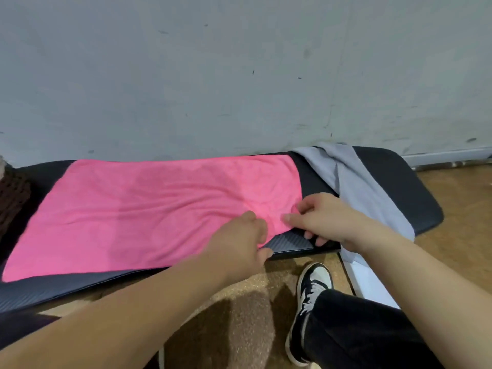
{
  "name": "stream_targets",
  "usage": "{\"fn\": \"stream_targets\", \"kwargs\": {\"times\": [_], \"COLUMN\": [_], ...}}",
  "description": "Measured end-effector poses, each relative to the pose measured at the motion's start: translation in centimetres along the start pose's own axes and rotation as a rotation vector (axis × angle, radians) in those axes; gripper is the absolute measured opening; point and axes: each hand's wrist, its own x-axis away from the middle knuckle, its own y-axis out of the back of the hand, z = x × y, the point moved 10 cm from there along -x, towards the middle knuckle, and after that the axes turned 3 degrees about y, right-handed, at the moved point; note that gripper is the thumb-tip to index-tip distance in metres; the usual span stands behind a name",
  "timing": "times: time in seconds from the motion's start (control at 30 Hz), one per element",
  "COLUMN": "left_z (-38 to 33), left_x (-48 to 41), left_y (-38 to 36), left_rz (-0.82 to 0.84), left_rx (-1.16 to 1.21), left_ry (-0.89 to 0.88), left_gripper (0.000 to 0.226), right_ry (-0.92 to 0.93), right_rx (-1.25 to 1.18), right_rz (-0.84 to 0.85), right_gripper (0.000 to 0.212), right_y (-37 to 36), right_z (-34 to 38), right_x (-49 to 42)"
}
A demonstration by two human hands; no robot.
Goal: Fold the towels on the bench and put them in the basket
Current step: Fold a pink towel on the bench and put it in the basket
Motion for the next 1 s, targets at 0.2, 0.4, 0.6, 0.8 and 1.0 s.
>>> {"fn": "stream_targets", "kwargs": {"times": [0.2,0.4,0.6,0.8,1.0], "left_z": [1.2,1.5,1.6,0.7,-2.8], "left_x": [0.3,1.1,2.0,2.4,2.2], "left_y": [0.6,1.1,1.3,1.5,2.7], "left_rz": [-0.062,-0.102,-0.068,-0.14,-0.265], "left_rx": [0.052,0.029,-0.019,-0.003,0.045], "left_ry": [-0.031,-0.046,-0.049,-0.097,-0.172], "left_gripper": [0.02,0.015,0.04,0.053,0.01], "right_ry": [0.037,0.117,0.108,-0.086,-0.182], "right_rx": [0.028,-0.15,-0.382,-0.607,-0.585], "right_rz": [0.02,-0.123,-0.159,0.017,0.113], "right_gripper": [0.03,0.02,0.014,0.022,0.024], "right_y": [-1.1,0.3,-0.4,-3.1,-3.4], "right_z": [1.2,2.5,3.1,2.1,1.9], "right_x": [-0.6,-1.0,-1.1,-0.5,1.3]}}
